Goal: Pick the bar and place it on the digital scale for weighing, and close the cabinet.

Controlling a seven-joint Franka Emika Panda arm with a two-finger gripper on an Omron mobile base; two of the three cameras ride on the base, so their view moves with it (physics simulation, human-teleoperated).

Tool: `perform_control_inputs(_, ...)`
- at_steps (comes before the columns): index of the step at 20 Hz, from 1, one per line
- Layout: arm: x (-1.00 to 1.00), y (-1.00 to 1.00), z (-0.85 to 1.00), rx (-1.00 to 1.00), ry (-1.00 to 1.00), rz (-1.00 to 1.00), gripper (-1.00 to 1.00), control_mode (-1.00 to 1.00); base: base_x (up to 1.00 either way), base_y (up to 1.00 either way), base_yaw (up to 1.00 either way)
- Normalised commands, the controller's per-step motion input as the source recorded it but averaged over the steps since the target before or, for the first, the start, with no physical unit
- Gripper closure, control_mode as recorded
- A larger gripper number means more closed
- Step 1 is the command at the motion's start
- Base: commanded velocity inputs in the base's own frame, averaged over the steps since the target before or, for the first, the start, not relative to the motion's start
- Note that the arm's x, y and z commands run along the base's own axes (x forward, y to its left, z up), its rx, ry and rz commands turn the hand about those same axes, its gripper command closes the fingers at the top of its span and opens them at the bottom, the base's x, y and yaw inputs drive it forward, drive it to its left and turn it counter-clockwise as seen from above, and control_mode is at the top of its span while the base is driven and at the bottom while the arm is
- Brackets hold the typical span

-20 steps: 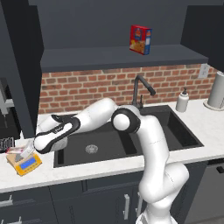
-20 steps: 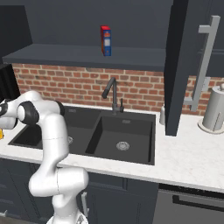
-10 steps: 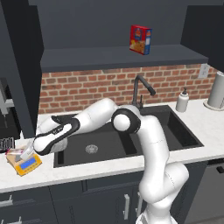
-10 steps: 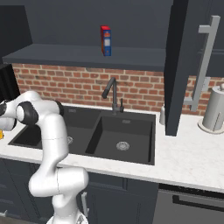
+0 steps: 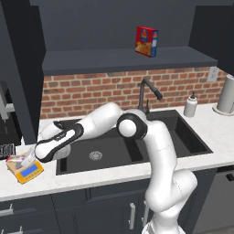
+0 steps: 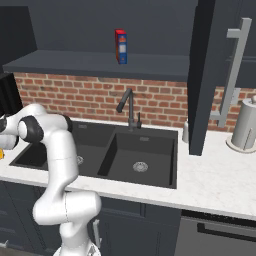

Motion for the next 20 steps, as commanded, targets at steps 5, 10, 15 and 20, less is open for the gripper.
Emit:
perform_control_inputs(5,-0.16,-0.27,0.00,0.03,-0.03,0.00,-1.00,-1.00,0.00,0.00,0.00)
perform_control_inputs(10,-0.15,-0.16,0.07,0.04,-0.10,0.00,-1.00,-1.00,0.00,0.00,0.00)
perform_control_inputs(15,-0.06,-0.20,0.21,0.04,-0.13,0.00,-1.00,-1.00,0.00,0.00,0.00)
perform_control_inputs(20,-0.31,-0.50,0.55,0.06,-0.18,-0.06,-1.00,-1.00,0.00,0.00,0.00)
